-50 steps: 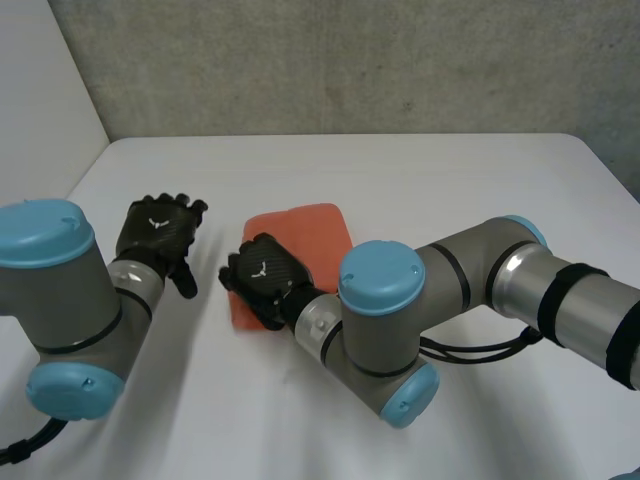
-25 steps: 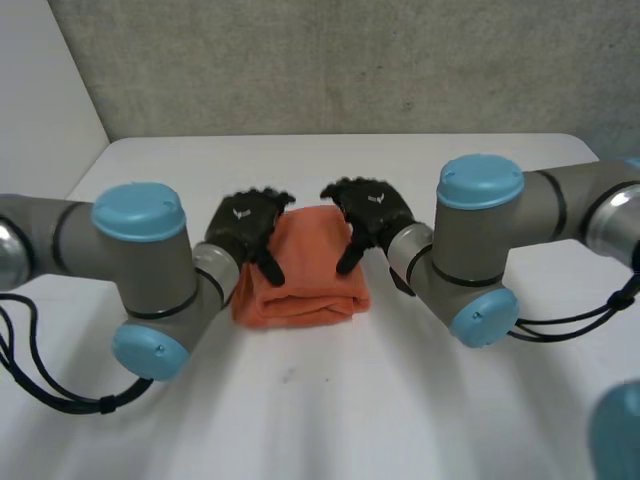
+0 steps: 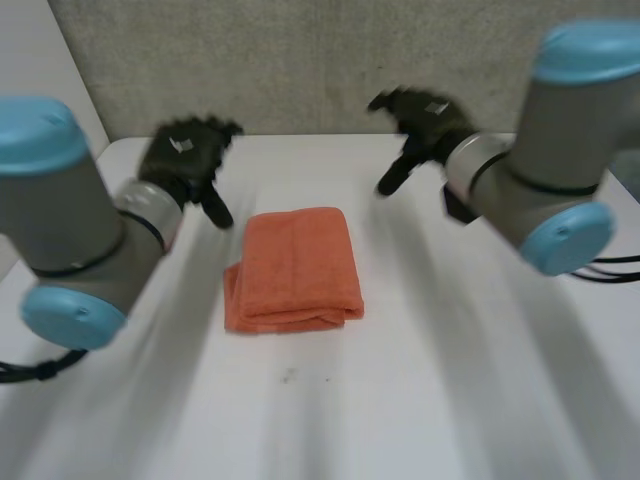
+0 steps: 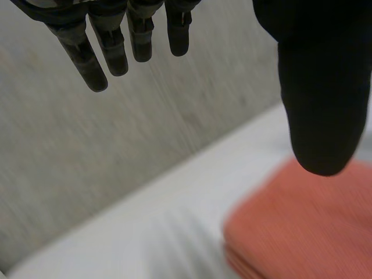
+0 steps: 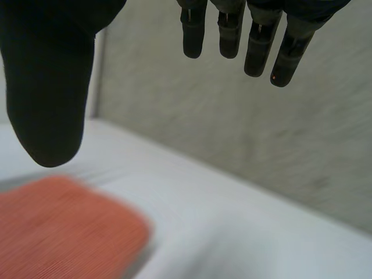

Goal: Fold the laundry

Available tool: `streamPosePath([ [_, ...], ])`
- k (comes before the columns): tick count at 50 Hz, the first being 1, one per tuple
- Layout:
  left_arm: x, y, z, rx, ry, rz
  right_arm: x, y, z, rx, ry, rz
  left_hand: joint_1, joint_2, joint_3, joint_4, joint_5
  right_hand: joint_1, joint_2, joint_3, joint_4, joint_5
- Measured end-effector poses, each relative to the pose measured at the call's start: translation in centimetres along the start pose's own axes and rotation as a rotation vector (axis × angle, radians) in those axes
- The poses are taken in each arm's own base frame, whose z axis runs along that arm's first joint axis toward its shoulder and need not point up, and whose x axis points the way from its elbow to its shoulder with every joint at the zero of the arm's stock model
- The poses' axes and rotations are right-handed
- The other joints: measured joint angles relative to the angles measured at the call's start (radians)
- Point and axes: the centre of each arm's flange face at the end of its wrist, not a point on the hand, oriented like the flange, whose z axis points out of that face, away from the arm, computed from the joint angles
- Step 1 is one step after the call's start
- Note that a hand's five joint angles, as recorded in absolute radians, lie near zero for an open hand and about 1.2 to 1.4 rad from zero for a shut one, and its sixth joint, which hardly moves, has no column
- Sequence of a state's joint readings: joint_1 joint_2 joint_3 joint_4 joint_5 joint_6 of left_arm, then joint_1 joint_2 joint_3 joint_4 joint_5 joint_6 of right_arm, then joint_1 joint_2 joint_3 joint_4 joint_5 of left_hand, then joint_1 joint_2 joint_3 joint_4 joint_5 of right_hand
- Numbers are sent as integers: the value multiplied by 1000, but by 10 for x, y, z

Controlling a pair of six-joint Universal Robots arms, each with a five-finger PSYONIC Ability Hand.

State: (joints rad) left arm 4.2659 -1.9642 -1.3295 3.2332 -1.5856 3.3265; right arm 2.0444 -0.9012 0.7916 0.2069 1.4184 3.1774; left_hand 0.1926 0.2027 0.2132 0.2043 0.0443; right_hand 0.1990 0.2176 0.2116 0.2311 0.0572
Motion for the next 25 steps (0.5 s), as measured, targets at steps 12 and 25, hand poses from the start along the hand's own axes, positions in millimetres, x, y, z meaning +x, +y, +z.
streamPosePath([
  [12, -48, -67, -44, 49, -101, -19, 66, -62, -72, 182, 329, -109, 0, 0, 0, 0, 0, 0, 0, 0, 0, 0],
  [25, -50, -76, -62, 53, -87, -88, 67, -46, -90, 134, 311, -153, 0, 0, 0, 0, 0, 0, 0, 0, 0, 0],
])
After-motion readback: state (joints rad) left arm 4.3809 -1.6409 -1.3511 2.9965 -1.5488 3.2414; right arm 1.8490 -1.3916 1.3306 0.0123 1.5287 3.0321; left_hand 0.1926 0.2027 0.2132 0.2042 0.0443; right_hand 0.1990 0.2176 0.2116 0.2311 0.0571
